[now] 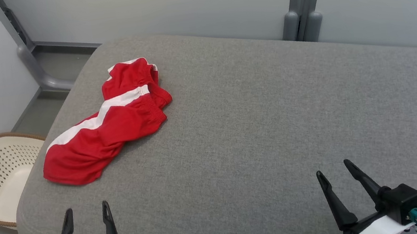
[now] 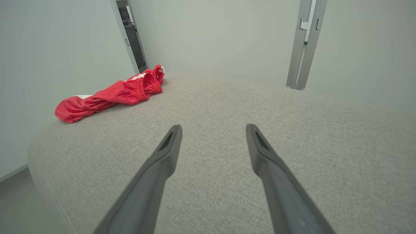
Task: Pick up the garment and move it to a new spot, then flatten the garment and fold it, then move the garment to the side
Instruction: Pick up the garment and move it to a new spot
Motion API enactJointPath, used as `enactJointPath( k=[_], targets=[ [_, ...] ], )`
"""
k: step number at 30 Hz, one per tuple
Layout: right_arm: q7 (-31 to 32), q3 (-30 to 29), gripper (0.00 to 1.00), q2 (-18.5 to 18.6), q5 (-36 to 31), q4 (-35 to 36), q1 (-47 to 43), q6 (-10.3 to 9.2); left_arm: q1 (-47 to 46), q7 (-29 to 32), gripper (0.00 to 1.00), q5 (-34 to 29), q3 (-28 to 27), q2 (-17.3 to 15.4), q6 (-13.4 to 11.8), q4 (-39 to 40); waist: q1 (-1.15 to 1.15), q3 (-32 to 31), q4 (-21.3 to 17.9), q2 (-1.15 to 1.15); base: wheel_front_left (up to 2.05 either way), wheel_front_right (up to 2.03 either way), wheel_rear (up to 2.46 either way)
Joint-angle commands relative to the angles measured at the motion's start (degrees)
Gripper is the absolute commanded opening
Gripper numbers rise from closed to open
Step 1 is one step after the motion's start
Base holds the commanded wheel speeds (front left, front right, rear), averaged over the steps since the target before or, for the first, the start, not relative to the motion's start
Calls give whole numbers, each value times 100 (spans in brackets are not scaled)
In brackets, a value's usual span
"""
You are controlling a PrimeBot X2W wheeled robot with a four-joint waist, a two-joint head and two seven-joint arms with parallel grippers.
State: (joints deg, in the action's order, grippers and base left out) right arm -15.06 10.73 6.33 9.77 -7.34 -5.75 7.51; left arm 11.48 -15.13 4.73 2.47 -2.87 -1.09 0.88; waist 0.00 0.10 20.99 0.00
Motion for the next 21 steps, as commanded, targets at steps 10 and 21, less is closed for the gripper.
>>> enactJointPath(
  k=[10, 21],
  targets=[
    [-15, -100, 100, 797, -211, 309, 716, -4, -2453, 1, 100, -122, -239, -289, 528, -34, 0, 1797, -63, 0, 0, 0, 0],
    [-15, -394, 100, 1291, -407, 883, 1209, -5, -5721, 1070, 100, 491, -477, -957, 795, -2646, 0, 2960, -363, 0, 0, 0, 0]
  ],
)
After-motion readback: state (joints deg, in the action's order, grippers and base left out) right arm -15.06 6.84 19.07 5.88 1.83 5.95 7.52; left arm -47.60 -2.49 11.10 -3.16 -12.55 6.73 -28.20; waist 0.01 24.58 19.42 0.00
